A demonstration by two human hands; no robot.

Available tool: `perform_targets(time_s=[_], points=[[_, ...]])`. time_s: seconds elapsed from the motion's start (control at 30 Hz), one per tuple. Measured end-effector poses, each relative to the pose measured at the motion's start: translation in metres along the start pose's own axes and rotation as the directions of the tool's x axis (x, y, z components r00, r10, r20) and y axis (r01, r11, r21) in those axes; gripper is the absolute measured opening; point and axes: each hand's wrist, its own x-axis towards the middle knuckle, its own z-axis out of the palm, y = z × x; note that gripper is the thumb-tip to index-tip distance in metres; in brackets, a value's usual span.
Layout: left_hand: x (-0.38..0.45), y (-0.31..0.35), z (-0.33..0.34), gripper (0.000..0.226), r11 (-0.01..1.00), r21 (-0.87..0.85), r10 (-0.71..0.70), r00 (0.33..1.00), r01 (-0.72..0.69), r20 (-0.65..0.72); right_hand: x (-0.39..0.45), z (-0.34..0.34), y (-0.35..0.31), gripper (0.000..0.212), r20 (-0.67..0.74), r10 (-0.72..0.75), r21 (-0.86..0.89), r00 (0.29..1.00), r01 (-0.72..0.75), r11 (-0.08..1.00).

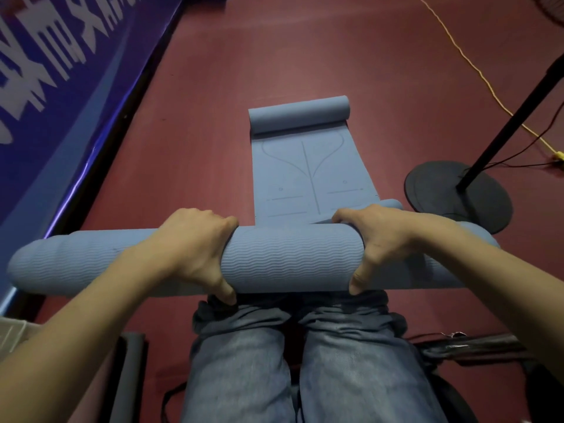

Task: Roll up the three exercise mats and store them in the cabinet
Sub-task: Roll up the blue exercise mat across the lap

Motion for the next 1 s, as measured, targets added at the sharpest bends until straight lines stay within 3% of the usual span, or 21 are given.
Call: perform_targets(time_s=[0.07, 0.23, 0.43, 0.5, 0.6, 0.7, 0.83, 0.97, 1.0], points=[[-0.005, -0.001, -0.003, 0.088, 0.999, -0.035, 0.019, 0.999, -0.018, 0.037, -0.004, -0.001, -0.001, 0.097, 0.055, -0.008, 0.028, 0.998, 0.006, 1.0], [-0.012, 0.0, -0.004, 0.094, 0.991, -0.123, 0.06, 0.995, -0.05, 0.082, -0.008, 0.008, 0.002, 0.097, 0.133, -0.029, 0.106, 0.991, 0.014, 0.994], [-0.013, 0.004, -0.004, 0.084, 0.963, -0.266, 0.106, 0.972, -0.047, 0.21, -0.011, 0.009, 0.009, 0.074, 0.318, -0.101, 0.221, 0.943, 0.03, 0.975], [-0.012, 0.003, -0.003, 0.084, 0.954, -0.296, 0.105, 0.971, -0.038, 0.215, -0.01, 0.015, 0.014, 0.08, 0.246, -0.127, 0.253, 0.961, 0.062, 0.965], [-0.003, -0.002, -0.003, 0.085, 0.929, -0.37, 0.106, 0.968, -0.014, 0.229, -0.012, 0.019, 0.02, 0.088, 0.011, -0.144, 0.33, 0.99, 0.132, 0.935], [0.006, -0.008, -0.001, 0.084, 0.895, -0.446, 0.132, 0.959, -0.007, 0.249, -0.013, 0.019, 0.022, 0.085, -0.154, -0.168, 0.314, 0.974, 0.21, 0.926], [0.015, -0.011, 0.001, 0.085, 0.849, -0.528, 0.181, 0.942, -0.006, 0.281, -0.016, 0.006, 0.021, 0.075, -0.095, -0.099, 0.316, 0.991, 0.125, 0.941], [0.021, -0.017, 0.001, 0.127, 0.83, -0.553, 0.182, 0.973, -0.073, 0.144, -0.012, -0.012, 0.017, 0.073, -0.072, -0.046, 0.107, 0.996, 0.053, 0.993], [0.02, -0.018, 0.001, 0.129, 0.828, -0.554, 0.166, 0.982, -0.089, 0.091, -0.011, -0.014, 0.015, 0.075, -0.066, -0.034, 0.081, 0.997, 0.039, 0.996]])
